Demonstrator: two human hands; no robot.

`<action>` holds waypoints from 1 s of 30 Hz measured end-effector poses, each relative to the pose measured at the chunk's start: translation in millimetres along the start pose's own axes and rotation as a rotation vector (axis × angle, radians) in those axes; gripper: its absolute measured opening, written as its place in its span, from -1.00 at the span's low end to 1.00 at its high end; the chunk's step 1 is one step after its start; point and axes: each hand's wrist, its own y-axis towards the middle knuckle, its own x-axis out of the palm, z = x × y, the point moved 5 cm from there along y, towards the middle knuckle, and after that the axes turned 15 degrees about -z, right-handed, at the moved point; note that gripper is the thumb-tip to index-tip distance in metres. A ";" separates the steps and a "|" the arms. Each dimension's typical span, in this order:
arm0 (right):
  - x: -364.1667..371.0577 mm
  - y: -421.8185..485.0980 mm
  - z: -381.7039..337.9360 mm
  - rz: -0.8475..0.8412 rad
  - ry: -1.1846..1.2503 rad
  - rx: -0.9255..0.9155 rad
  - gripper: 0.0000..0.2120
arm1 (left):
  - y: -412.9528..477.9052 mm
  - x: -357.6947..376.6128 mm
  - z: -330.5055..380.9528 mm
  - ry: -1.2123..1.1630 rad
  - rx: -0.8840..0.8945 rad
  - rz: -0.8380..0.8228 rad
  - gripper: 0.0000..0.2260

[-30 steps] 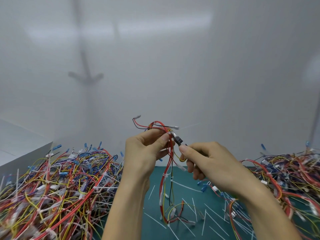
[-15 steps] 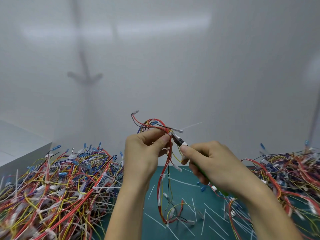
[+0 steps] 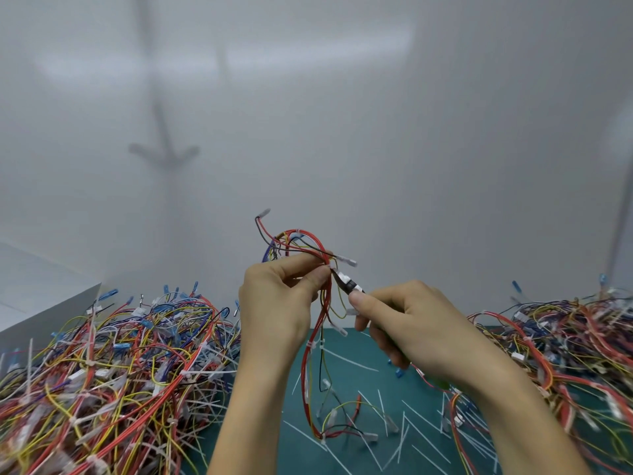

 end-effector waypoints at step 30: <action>-15.4 -7.3 -9.9 0.144 0.133 -0.143 -0.84 | 0.4 -5.6 -12.7 -0.516 -0.201 0.037 -0.86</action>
